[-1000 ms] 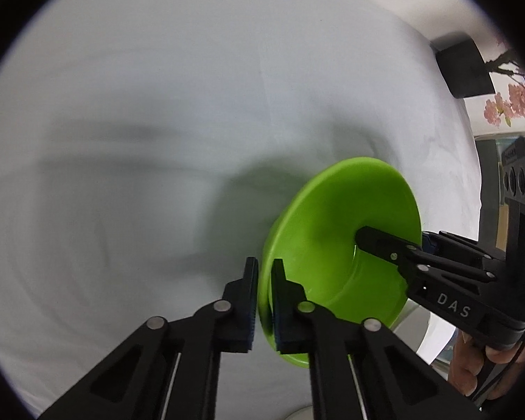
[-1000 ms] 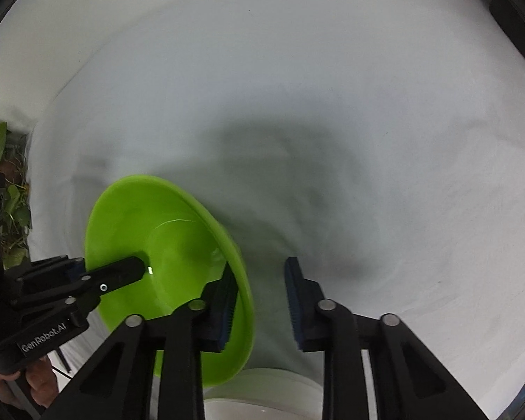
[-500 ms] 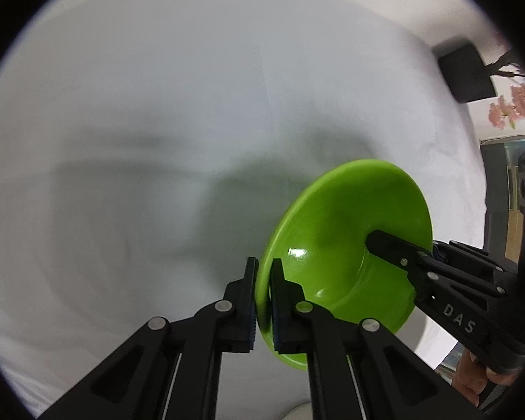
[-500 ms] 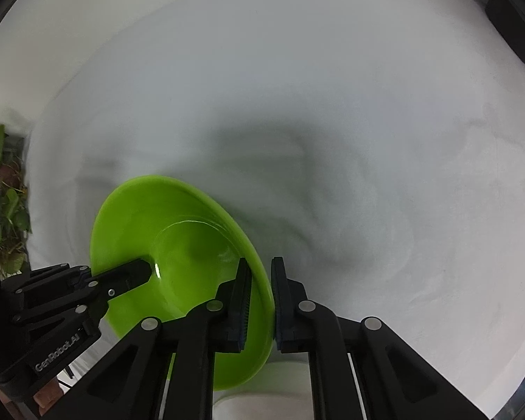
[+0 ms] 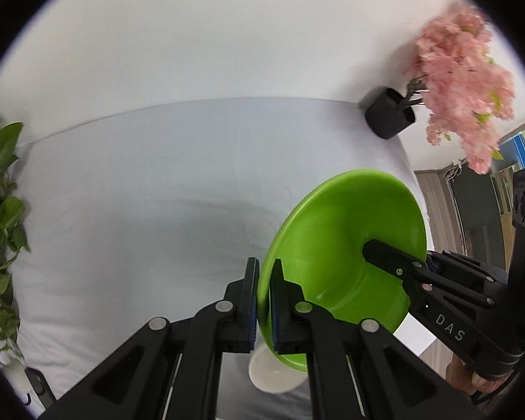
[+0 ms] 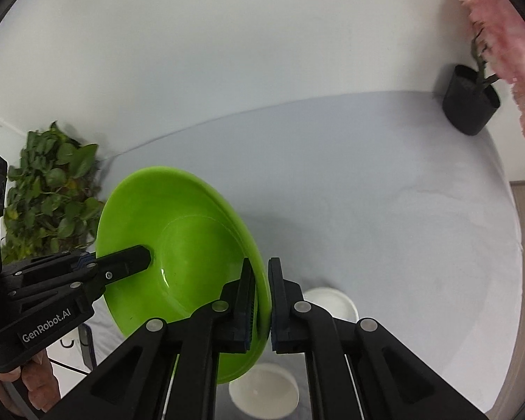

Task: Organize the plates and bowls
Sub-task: 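Lift the green bowl with the right gripper and carry it beside the white bowls, then lower the green bowl onto the table and open the right gripper, then close the right gripper on the large white bowl rim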

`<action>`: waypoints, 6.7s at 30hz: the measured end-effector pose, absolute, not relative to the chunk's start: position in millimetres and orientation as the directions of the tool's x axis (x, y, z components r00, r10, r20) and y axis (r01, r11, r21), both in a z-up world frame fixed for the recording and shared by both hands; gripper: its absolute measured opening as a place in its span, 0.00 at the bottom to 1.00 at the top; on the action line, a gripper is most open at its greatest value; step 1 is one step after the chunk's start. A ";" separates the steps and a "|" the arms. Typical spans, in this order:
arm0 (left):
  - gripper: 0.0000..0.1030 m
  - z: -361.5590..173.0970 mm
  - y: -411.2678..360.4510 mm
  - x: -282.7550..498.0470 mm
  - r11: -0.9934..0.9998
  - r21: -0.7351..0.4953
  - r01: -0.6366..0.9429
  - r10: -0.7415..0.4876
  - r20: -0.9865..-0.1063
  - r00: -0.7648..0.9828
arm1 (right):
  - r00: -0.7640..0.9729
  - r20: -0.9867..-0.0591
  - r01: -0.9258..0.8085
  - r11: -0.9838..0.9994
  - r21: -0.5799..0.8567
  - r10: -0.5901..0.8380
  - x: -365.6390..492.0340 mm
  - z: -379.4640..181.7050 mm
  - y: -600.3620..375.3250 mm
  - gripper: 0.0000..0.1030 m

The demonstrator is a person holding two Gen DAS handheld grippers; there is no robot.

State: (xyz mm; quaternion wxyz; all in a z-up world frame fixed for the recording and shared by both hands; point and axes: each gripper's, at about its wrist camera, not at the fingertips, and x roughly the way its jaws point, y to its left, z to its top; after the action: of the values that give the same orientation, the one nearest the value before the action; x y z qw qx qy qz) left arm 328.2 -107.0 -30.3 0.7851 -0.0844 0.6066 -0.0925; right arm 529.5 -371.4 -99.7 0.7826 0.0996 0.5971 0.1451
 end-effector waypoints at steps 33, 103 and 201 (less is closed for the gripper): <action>0.04 -107.5 -105.6 79.6 0.941 -0.337 -0.036 -0.335 -0.941 0.046 | 0.072 -0.949 -0.097 0.949 0.301 0.308 90.8 -172.7 -308.8 0.04; 0.78 -114.8 -66.9 8.8 0.997 -0.039 -0.060 -0.014 -0.930 0.369 | 0.198 -0.970 -0.076 0.989 0.129 0.142 10.3 -239.1 -367.0 0.90; 0.07 -273.2 -115.8 209.0 0.915 -0.387 -0.114 -0.395 -0.917 -0.062 | -0.046 -0.968 -0.057 0.966 0.250 0.248 216.8 -401.9 -331.0 0.03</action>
State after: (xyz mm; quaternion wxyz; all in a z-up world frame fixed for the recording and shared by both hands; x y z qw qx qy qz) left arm 209.0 -115.8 -273.2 0.6618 -0.1764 0.7209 -0.1062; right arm 216.8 -331.0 -401.9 0.6875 0.0667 0.7146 0.1109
